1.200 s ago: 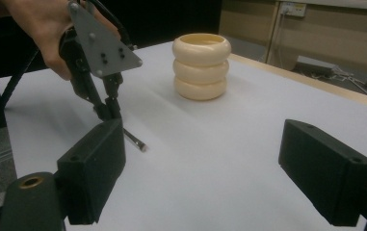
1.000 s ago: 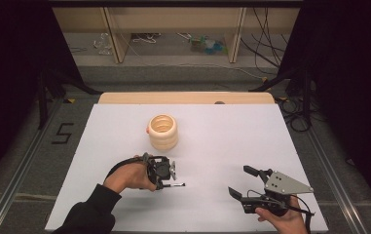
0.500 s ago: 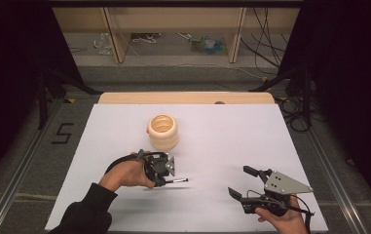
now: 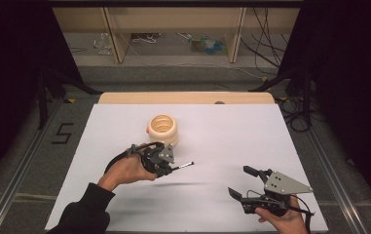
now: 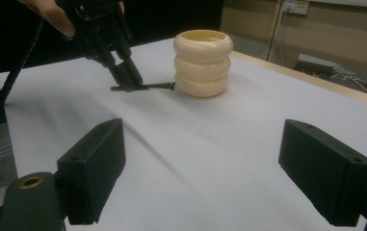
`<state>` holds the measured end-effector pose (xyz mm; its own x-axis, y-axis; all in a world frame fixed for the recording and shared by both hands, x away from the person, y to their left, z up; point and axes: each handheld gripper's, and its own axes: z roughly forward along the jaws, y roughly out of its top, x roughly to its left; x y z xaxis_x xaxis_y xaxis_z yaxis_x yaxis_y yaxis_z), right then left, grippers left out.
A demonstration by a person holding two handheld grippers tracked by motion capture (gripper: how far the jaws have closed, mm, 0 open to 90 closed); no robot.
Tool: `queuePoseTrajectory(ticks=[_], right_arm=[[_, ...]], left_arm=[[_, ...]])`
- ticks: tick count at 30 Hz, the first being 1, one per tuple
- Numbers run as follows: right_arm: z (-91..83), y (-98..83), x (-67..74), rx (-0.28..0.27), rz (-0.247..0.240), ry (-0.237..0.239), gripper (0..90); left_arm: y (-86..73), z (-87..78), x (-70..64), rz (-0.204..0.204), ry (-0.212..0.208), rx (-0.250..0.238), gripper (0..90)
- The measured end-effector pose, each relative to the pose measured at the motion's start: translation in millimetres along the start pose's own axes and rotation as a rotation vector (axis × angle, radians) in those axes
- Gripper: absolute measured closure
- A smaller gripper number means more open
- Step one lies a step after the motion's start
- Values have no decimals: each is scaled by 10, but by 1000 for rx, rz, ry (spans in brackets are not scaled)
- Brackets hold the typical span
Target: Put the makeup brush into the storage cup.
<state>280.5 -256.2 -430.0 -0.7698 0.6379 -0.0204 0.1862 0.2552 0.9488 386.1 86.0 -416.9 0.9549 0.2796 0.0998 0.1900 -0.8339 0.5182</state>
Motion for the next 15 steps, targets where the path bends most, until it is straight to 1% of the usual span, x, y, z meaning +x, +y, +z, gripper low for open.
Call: queuePoseTrajectory(ticks=[1,2,3,4,6,7,8,9,10,11,12,13,14,15], right_arm=[[6,-2,-3,-8,0,6,176],[12,-4,-2,-15,3,7,176],[5,-1,-2,-7,0,4,175],[-3,1,0,3,-2,-2,175],[0,0,-1,-1,-2,-3,175],[-3,1,-1,4,-1,-3,175],[3,-2,2,-6,0,-8,175],[5,-2,2,-8,0,-5,176],[11,-4,2,-15,1,-1,175],[6,-2,6,-9,2,-4,175],[5,-2,6,-9,2,-3,175],[5,-1,6,-10,2,-4,175],[5,-1,5,-10,0,-7,175],[4,-1,7,-11,2,-3,175]], left_arm=[[5,-15,18,3,13,-12,834],[6,-17,20,-23,7,-37,834],[12,-33,30,-31,9,-61,834],[19,-55,44,-37,12,-71,833],[31,-101,68,-34,17,-95,833],[33,-114,81,-40,24,-119,834],[33,-129,89,-47,31,-132,833],[31,-119,82,-80,31,-170,833],[23,-147,121,-48,23,-154,833],[10,-145,128,-82,24,-191,833],[-4,-156,152,-87,23,-199,833],[-13,-152,154,-114,34,-231,834],[-24,-168,172,-118,38,-243,834],[-29,-172,173,-148,45,-276,834]])
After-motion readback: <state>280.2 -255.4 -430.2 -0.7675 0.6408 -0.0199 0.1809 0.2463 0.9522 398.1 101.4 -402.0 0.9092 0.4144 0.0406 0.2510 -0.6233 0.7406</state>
